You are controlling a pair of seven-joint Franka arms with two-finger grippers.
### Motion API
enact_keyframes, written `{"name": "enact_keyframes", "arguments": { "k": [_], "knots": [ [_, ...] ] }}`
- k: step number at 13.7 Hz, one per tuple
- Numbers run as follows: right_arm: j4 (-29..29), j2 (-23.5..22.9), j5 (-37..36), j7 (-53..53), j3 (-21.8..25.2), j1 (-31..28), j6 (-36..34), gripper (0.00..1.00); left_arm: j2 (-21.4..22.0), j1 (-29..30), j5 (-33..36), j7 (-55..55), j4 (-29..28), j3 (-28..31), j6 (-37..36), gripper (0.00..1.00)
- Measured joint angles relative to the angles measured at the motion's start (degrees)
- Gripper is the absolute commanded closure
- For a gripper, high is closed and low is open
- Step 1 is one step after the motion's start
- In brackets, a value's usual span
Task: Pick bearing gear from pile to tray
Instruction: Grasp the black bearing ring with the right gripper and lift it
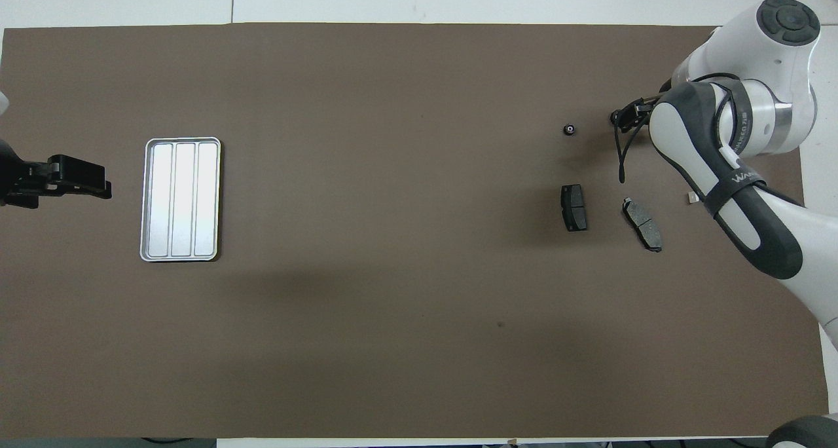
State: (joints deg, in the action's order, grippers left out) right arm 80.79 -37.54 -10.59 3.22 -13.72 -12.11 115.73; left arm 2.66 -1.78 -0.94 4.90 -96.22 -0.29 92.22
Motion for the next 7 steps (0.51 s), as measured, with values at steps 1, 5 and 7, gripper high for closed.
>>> {"name": "enact_keyframes", "arguments": {
  "k": [1, 5, 7],
  "knots": [
    [-1.0, -0.7, 0.0, -0.3, 0.0, 0.4, 0.0, 0.01, 0.0, 0.0, 0.0, 0.0, 0.0, 0.0, 0.0, 0.0],
    [-3.7, -2.9, -0.1, -0.8, 0.0, 1.8, 0.0, 0.04, 0.0, 0.0, 0.0, 0.0, 0.0, 0.0, 0.1, 0.0],
    [-4.3, -4.3, -0.8, -1.2, 0.0, 2.1, 0.0, 0.07, 0.0, 0.0, 0.0, 0.0, 0.0, 0.0, 0.1, 0.0]
  ]
}}
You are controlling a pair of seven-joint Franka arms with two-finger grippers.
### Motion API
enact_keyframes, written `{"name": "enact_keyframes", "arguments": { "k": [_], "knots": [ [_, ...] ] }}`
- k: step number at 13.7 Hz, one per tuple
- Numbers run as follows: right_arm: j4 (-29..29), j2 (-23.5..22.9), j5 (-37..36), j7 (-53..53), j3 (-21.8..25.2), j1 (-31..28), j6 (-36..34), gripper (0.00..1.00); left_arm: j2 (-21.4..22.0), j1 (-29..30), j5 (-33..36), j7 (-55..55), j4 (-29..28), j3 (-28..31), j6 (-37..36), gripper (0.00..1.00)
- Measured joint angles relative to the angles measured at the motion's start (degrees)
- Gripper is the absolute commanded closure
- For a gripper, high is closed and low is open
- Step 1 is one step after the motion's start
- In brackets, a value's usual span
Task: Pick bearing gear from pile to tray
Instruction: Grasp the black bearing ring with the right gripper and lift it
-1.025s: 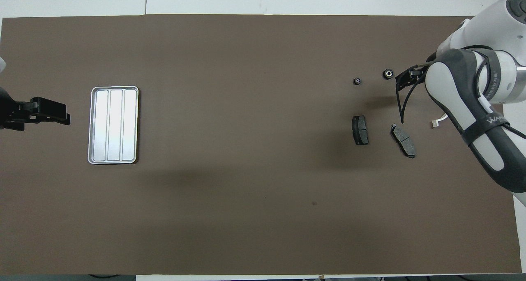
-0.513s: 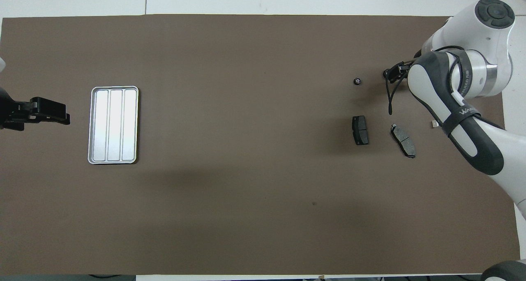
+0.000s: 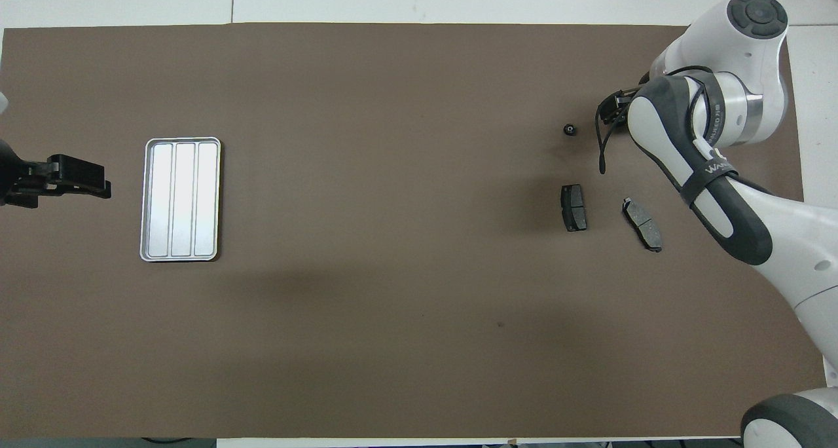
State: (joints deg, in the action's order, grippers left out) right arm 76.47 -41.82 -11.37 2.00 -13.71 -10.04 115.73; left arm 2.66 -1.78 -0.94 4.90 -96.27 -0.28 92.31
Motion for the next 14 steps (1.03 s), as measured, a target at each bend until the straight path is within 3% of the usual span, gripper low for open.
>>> {"name": "enact_keyframes", "arguments": {
  "k": [5, 14],
  "knots": [
    [-0.4, -1.8, -3.4, -2.3, 0.0, 0.0, 0.0, 0.07, 0.0, 0.0, 0.0, 0.0, -0.3, 0.0, 0.0, 0.0],
    [-0.5, -1.9, -3.5, -2.4, 0.0, 0.0, 0.0, 0.24, 0.0, 0.0, 0.0, 0.0, -0.4, 0.0, 0.0, 0.0]
  ]
}}
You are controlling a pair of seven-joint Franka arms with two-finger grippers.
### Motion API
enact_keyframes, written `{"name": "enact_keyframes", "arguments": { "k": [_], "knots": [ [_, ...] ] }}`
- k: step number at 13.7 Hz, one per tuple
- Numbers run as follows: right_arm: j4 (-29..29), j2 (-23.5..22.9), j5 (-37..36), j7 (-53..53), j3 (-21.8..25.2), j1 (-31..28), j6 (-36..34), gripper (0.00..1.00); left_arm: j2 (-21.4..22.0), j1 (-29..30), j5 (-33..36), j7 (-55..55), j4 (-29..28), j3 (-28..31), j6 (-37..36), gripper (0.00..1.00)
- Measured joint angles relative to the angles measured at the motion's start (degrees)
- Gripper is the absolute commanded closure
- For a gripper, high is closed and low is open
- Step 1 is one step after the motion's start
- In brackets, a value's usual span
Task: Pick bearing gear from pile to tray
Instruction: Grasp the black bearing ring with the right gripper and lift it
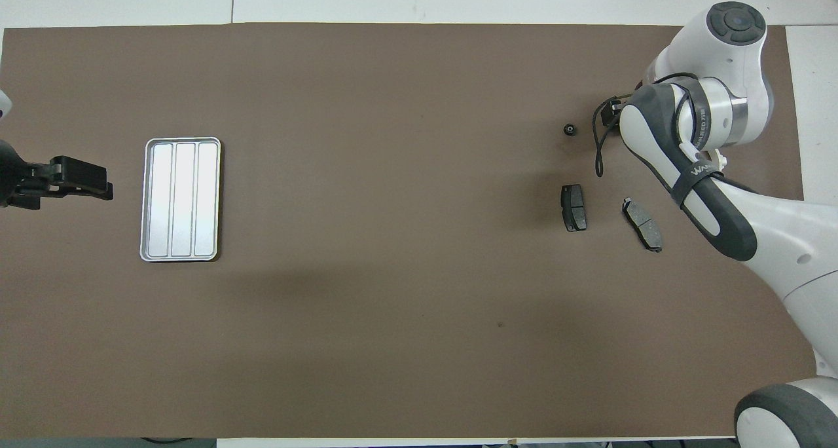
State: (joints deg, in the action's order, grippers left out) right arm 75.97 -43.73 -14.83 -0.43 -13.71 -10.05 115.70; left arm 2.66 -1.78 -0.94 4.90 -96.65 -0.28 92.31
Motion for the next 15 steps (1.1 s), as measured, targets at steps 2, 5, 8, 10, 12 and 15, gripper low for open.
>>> {"name": "enact_keyframes", "arguments": {
  "k": [2, 5, 8, 10, 12, 15],
  "knots": [
    [0.0, -0.1, 0.0, 0.0, 0.0, 0.0, 0.0, 0.3, 0.0, 0.0, 0.0, 0.0, 0.0, 0.0, 0.0, 0.0],
    [-0.1, -0.1, 0.0, 0.0, -0.1, 0.0, 0.0, 0.42, 0.0, 0.0, 0.0, 0.0, 0.0, 0.0, 0.0, 0.0],
    [-0.3, -0.1, 0.0, -0.2, -0.4, 0.1, 0.0, 0.51, 0.0, 0.0, 0.0, 0.0, 0.0, 0.0, 0.0, 0.0],
    [-0.5, -0.1, 0.0, -0.2, -0.5, 0.1, 0.0, 0.58, 0.0, 0.0, 0.0, 0.0, 0.0, 0.0, 0.0, 0.0],
    [-0.6, -0.2, 0.0, -0.2, -0.6, 0.2, 0.1, 0.66, 0.0, 0.0, 0.0, 0.0, 0.0, 0.0, 0.0, 0.0],
    [-0.7, -0.2, 0.0, -0.2, -0.6, 0.2, 0.1, 0.8, 0.0, 0.0, 0.0, 0.0, 0.0, 0.0, 0.0, 0.0]
  ]
}}
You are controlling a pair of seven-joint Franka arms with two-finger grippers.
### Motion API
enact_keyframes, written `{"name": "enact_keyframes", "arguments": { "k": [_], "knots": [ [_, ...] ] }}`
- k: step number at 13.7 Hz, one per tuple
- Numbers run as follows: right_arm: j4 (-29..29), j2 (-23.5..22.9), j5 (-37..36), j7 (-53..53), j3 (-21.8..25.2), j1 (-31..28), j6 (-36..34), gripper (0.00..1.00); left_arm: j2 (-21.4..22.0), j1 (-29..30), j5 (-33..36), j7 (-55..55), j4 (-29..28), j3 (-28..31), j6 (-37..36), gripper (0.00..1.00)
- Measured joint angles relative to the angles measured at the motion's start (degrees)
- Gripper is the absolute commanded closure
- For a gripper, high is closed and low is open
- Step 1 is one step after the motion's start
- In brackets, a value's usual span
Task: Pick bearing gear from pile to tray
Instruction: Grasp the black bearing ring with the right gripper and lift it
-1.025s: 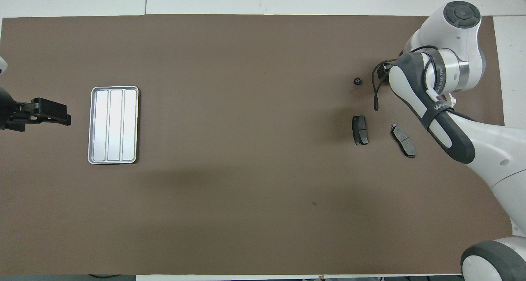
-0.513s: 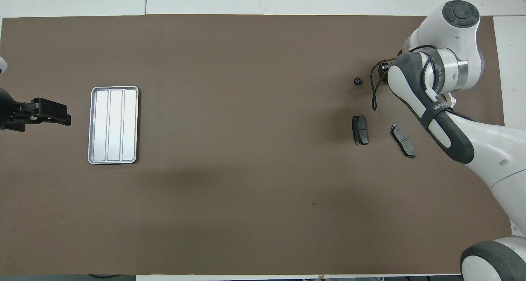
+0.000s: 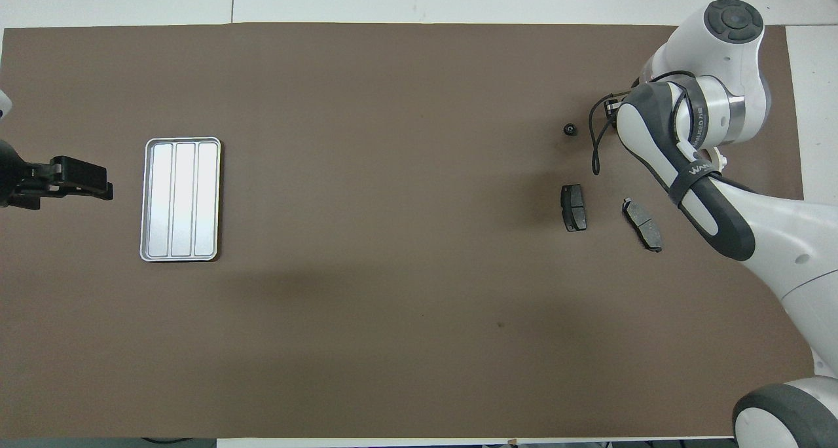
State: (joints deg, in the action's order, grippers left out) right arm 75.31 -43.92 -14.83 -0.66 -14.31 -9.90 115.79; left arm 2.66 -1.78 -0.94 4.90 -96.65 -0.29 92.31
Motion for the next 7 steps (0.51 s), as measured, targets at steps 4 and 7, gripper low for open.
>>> {"name": "enact_keyframes", "arguments": {
  "k": [4, 7],
  "knots": [
    [0.0, 0.0, 0.0, 0.0, 0.0, 0.0, 0.0, 0.87, 0.0, 0.0, 0.0, 0.0, 0.0, 0.0, 0.0, 0.0],
    [-0.7, 0.0, 0.0, 0.0, 0.0, 0.0, -1.7, 0.88, 0.0, 0.0, 0.0, 0.0, 0.0, 0.0, 0.0, 0.0]
  ]
}}
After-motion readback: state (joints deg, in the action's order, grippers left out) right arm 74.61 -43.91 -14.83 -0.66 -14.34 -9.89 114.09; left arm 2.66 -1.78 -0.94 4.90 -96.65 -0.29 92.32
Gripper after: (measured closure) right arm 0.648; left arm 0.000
